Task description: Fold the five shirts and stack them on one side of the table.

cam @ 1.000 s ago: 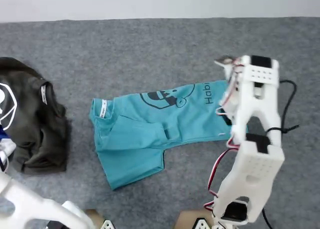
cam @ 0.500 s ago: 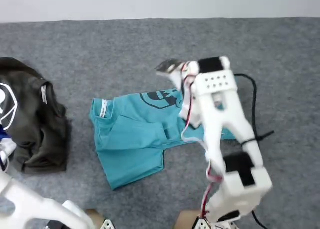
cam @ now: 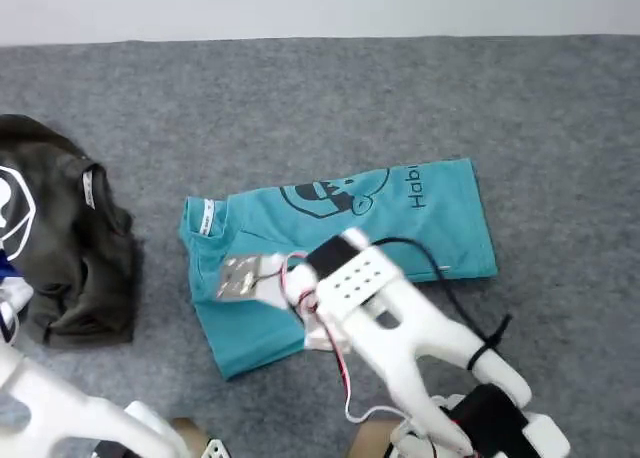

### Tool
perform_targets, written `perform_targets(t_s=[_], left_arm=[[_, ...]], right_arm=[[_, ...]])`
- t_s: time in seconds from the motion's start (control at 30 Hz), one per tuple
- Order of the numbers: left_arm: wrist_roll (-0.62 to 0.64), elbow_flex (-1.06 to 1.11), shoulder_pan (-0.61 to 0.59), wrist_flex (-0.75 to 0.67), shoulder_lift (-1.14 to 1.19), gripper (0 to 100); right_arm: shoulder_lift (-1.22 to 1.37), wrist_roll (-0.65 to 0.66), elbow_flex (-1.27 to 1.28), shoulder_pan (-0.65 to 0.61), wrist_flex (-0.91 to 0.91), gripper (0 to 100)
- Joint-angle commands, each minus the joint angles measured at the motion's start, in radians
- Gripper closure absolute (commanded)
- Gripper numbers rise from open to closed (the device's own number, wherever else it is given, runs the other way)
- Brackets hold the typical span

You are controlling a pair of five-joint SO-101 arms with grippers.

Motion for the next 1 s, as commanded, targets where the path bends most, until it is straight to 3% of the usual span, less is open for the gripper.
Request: perform_targets(t_s=[0.0, 0.27, 0.6, 0.87, 0.97], left_arm=[[-0.003, -0.031, -0.009, 0.02, -0.021, 99], [-0.003, 0.033, -0.009, 0.017, -0.023, 99], [-0.003, 0.031, -0.009, 0.015, -0.023, 99], [-0.003, 0.031, -0.009, 0.015, -0.023, 99], [-0.003, 0.031, -0.009, 0.015, -0.023, 99]], right_arm=[[-0.044, 0.014, 0.002, -0.062, -0.074, 68.6], [0.111, 0.014, -0.005, -0.16, -0.159, 68.6], [0.254, 0.014, -0.008, -0.166, -0.262, 69.8], [0.352, 0.012, -0.072, -0.163, -0.259, 91.4], [0.389, 0.009, -0.112, -0.16, -0.257, 94.7]])
